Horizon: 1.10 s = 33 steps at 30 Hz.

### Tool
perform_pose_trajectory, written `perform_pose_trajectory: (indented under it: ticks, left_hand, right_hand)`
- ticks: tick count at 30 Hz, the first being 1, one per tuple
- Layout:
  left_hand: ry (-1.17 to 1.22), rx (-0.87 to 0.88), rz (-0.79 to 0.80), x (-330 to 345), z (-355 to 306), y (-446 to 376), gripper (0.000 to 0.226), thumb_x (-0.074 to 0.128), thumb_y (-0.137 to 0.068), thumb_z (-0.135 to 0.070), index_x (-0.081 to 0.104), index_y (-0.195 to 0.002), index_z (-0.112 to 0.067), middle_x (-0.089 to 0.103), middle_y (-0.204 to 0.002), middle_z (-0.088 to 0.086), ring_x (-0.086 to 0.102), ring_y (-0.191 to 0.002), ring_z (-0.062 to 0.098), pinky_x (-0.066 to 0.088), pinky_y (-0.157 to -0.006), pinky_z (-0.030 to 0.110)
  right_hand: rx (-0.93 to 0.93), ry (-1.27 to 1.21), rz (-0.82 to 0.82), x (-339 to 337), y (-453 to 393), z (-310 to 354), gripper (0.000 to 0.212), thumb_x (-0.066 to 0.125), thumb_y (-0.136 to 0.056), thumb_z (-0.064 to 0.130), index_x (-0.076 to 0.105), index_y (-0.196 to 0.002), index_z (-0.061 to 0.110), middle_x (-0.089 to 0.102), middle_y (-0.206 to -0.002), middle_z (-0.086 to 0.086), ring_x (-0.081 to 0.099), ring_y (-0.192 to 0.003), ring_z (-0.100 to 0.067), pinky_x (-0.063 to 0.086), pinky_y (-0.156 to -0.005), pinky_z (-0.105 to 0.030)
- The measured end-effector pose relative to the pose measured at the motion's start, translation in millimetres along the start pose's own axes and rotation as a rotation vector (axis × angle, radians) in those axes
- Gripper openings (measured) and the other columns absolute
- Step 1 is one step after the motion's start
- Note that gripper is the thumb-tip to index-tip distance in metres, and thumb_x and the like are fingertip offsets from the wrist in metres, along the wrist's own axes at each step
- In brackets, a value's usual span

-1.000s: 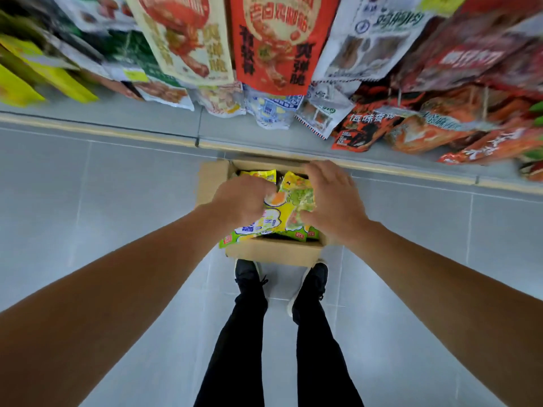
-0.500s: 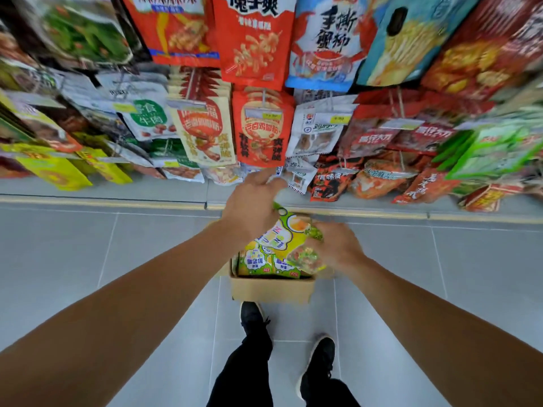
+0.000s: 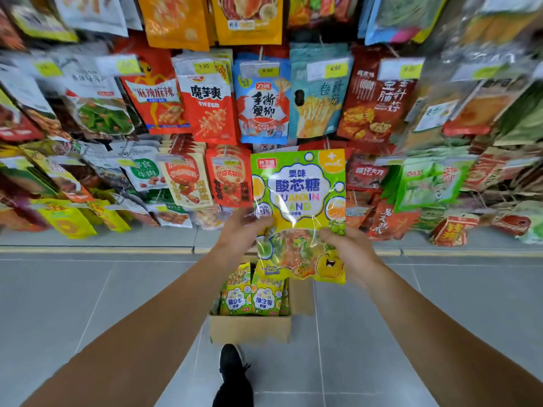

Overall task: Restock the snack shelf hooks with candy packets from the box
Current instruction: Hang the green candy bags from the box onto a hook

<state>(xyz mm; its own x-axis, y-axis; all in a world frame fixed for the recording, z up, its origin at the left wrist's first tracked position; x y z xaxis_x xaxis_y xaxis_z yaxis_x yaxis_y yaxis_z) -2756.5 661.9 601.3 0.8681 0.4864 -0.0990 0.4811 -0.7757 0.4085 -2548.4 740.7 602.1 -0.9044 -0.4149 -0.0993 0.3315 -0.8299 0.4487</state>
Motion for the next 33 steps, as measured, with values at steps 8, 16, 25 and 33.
perform_pose_trajectory:
  ticks: [8,16,25,33]
  left_hand:
    - [0.177,0.103,0.24,107,-80,61,0.044,0.081,-0.074,-0.027,0.067,-0.113,-0.012,0.069,-0.114,0.004,0.059,-0.114,0.024,0.045,-0.097,0.038]
    - [0.183,0.361,0.248,163,-198,55,0.102,0.088,-0.06,-0.053,0.045,-0.141,-0.009,0.045,-0.147,0.002,0.041,-0.136,0.02,0.028,-0.114,0.041]
    - [0.222,0.55,0.34,177,-335,35,0.013,0.067,-0.089,-0.012,0.063,-0.085,-0.024,0.07,-0.085,-0.018,0.06,-0.08,-0.005,0.035,-0.098,0.028]
    - [0.239,0.624,0.311,176,-430,-27,0.042,0.075,-0.083,-0.026,0.057,-0.119,-0.014,0.06,-0.125,-0.006,0.047,-0.125,0.013,0.026,-0.111,0.036]
  right_hand:
    - [-0.114,-0.337,-0.023,-112,56,65,0.015,0.068,-0.09,0.015,0.056,-0.088,0.006,0.063,-0.095,-0.005,0.058,-0.093,-0.023,0.041,-0.103,-0.049]
    - [-0.278,-0.385,0.043,-179,52,175,0.078,0.068,-0.09,0.024,0.022,-0.152,0.012,0.032,-0.155,-0.001,0.025,-0.144,-0.019,0.015,-0.118,-0.041]
    - [-0.468,-0.34,0.0,-202,5,305,0.084,0.073,-0.086,0.029,0.024,-0.151,0.012,0.026,-0.158,-0.002,0.025,-0.145,-0.02,0.02,-0.117,-0.04]
    - [-0.584,-0.307,-0.04,-199,0,402,0.028,0.06,-0.095,0.011,0.042,-0.075,0.019,0.048,-0.079,0.013,0.043,-0.073,-0.006,0.029,-0.093,-0.027]
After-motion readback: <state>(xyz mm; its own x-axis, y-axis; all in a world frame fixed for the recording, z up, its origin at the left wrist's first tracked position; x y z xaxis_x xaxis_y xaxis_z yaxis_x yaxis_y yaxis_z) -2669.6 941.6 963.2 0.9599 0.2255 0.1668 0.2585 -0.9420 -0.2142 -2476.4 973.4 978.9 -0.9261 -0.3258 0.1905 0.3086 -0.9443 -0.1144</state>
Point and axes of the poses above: each hand's wrist, its own y-axis away from the middle knuckle, its own x-axis out of the palm, z = x × y, the point moved 2 cm from there along -y, towards the middle knuckle
